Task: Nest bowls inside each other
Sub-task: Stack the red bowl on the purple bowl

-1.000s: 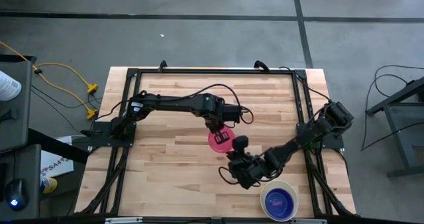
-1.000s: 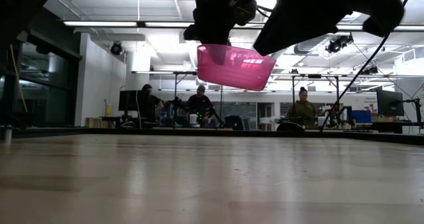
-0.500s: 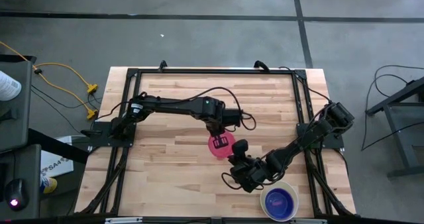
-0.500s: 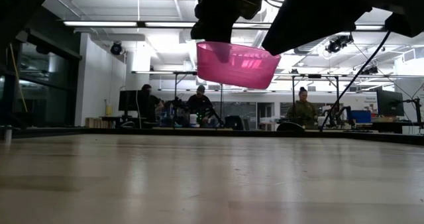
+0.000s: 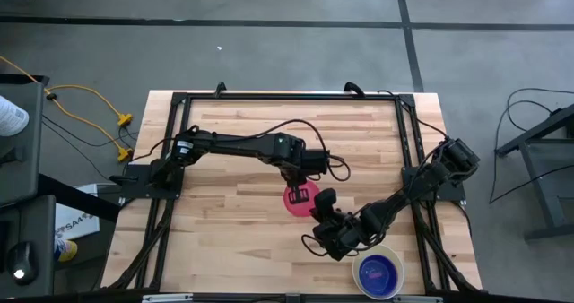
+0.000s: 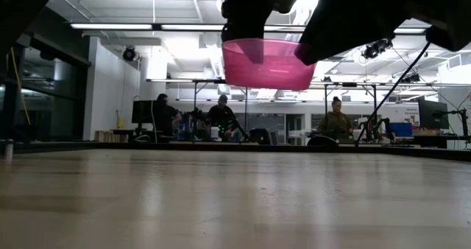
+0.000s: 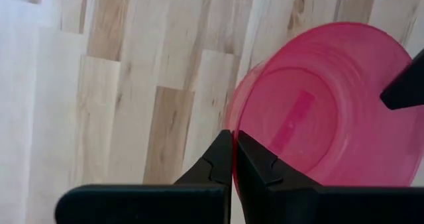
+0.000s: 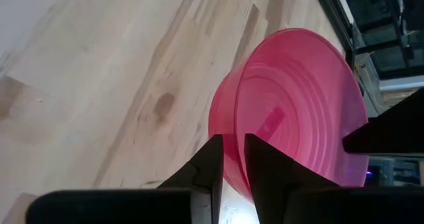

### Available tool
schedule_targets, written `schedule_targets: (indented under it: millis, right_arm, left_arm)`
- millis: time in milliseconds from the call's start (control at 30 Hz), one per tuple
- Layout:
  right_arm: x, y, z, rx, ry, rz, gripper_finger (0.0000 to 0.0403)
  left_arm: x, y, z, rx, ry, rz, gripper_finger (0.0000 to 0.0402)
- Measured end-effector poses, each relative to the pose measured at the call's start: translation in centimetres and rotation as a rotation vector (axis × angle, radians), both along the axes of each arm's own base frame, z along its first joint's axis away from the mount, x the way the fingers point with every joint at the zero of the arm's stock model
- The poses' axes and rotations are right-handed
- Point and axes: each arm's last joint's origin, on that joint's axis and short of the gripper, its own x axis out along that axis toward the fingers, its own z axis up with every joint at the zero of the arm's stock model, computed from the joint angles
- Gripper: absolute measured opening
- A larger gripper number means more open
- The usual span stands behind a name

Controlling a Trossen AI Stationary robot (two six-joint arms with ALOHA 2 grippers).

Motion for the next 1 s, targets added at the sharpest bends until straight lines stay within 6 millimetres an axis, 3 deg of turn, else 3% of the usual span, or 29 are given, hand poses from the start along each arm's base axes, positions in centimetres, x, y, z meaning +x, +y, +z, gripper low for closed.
schedule_targets:
  millis: [333, 500, 733, 1000]
  right_arm:
    - [0.2, -0.3, -0.1, 0.029, 0.004, -0.021, 0.0054]
    - [0.9, -1.2, -0.1, 0.154, 0.037, -0.024, 0.0019]
    - [1.0, -1.3, -0.1, 0.150, 0.040, -0.010, 0.0005]
    - [1.1, -1.4, -0.2, 0.158, 0.049, -0.010, 0.0004]
  left_arm:
    - [0.1, -0.2, 0.1, -0.057, -0.014, -0.020, 0.0001]
    - [0.8, -2.0, 0.4, -0.077, -0.108, -0.176, 0.0001]
    - [0.5, -2.3, 0.3, -0.017, -0.082, -0.159, 0.0001]
    - [0.9, -2.4, 0.6, 0.037, -0.129, -0.240, 0.0041]
